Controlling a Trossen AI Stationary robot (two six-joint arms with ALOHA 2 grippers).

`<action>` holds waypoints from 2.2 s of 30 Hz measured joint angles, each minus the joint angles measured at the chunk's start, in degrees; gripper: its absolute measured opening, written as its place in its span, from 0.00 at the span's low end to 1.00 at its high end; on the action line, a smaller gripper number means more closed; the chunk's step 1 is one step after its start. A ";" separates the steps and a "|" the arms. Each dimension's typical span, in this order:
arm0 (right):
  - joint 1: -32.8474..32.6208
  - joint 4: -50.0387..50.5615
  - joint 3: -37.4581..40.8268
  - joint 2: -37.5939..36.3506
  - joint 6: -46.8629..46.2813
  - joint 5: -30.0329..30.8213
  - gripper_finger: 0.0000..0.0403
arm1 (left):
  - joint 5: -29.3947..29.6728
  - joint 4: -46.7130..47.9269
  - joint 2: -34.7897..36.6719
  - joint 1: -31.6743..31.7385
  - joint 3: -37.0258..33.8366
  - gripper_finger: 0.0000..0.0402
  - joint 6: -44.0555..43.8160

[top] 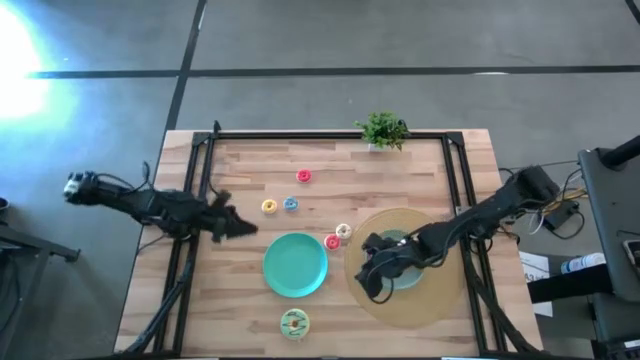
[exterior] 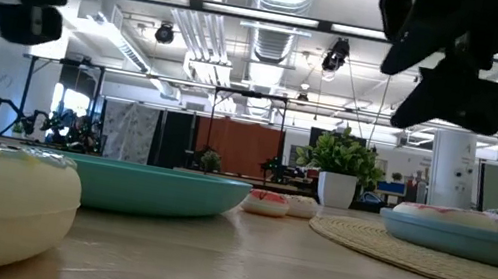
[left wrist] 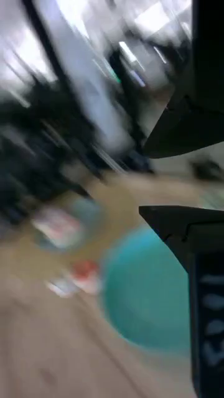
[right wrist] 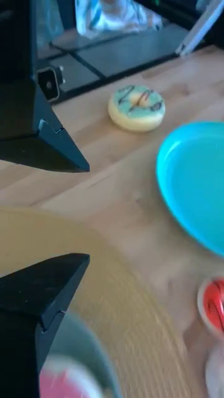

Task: Pick & Place donuts
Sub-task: Put the large light blue donut on the light blue plate

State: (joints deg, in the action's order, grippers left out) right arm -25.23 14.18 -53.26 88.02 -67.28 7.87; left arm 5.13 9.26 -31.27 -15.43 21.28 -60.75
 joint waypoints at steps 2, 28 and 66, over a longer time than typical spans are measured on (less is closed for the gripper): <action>0.00 -1.27 -0.52 1.68 0.07 -0.49 0.54 | 0.04 5.02 -5.97 -4.09 3.39 0.27 0.90; -1.29 11.03 -8.65 3.33 7.93 -0.51 0.54 | 4.98 14.14 -62.42 -28.01 41.91 0.27 44.51; -4.63 15.65 -8.98 3.22 3.70 0.08 0.54 | 3.31 8.07 -80.55 -27.93 49.65 0.47 55.95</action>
State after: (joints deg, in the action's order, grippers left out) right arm -29.87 29.83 -62.24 91.24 -63.58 7.94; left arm 8.43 17.33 -111.82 -43.36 70.93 -4.80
